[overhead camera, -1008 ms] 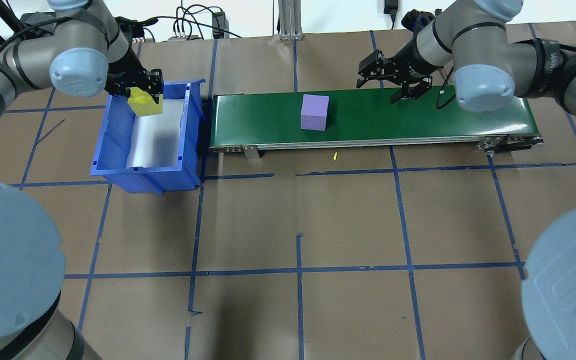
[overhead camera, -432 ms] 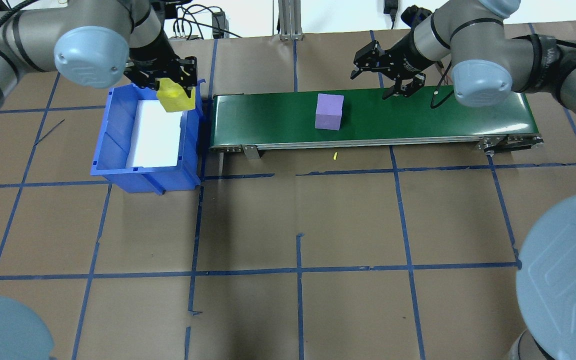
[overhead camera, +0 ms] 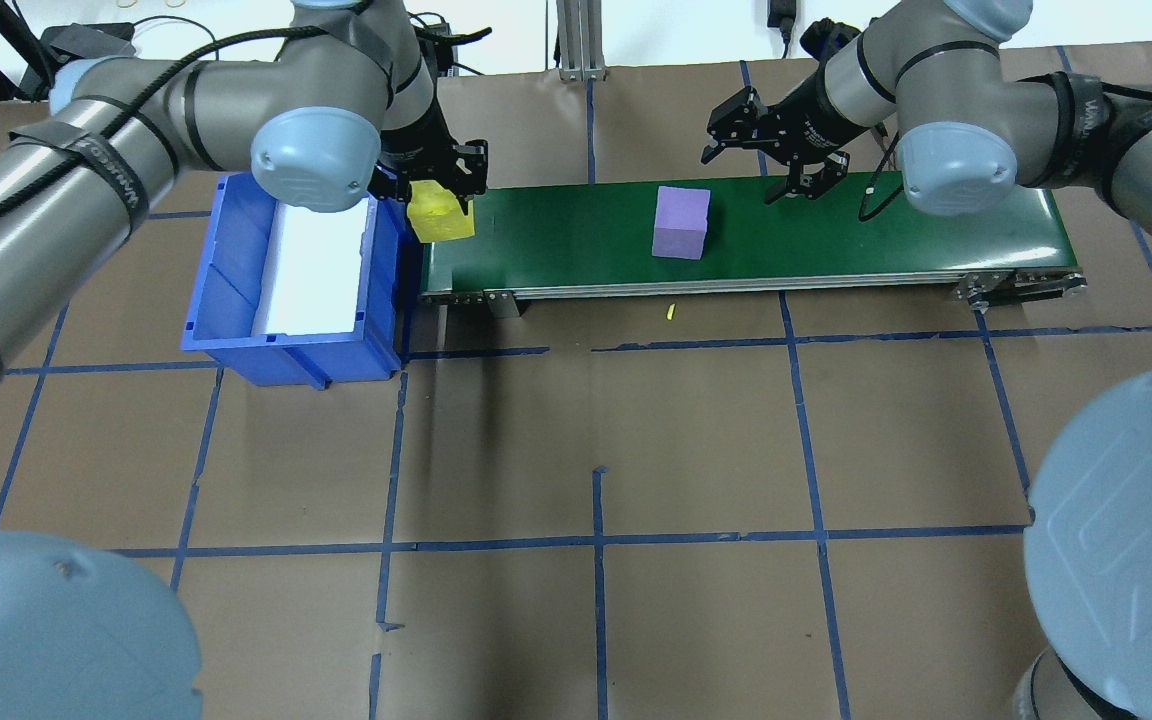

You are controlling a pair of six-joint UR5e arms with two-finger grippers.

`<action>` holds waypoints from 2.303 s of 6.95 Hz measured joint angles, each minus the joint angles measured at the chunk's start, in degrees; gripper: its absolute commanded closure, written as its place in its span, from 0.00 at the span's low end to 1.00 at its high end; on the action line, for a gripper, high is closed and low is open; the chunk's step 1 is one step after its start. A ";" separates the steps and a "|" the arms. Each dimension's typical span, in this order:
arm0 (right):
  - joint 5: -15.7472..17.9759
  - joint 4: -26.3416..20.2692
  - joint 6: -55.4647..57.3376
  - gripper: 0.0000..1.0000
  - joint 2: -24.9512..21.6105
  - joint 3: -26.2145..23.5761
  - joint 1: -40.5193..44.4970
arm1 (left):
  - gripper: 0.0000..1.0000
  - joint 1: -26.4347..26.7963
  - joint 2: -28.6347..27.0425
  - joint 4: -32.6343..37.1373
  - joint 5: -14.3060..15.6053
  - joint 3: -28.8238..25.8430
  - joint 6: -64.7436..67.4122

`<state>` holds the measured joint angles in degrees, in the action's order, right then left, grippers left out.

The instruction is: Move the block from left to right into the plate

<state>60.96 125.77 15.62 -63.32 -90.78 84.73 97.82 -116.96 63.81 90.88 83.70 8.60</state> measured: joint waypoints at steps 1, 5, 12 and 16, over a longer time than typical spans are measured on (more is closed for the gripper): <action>0.10 0.00 -0.03 0.00 0.14 0.03 0.00 | 0.34 0.36 -1.84 -2.16 0.02 0.03 0.06; 1.36 0.09 -0.28 0.00 0.75 0.01 0.00 | 0.00 0.53 -3.70 -4.45 0.02 1.01 0.13; 11.82 1.88 -7.27 0.65 1.93 -0.69 -0.05 | 0.00 -5.79 20.31 21.49 3.10 3.04 -4.48; 21.08 -1.33 -34.28 0.63 -4.47 -0.82 -3.35 | 0.00 -9.07 29.15 29.07 2.85 3.79 -10.29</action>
<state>82.04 124.44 -18.66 -67.79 -91.60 81.38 88.75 -87.81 92.87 93.73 87.49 -1.70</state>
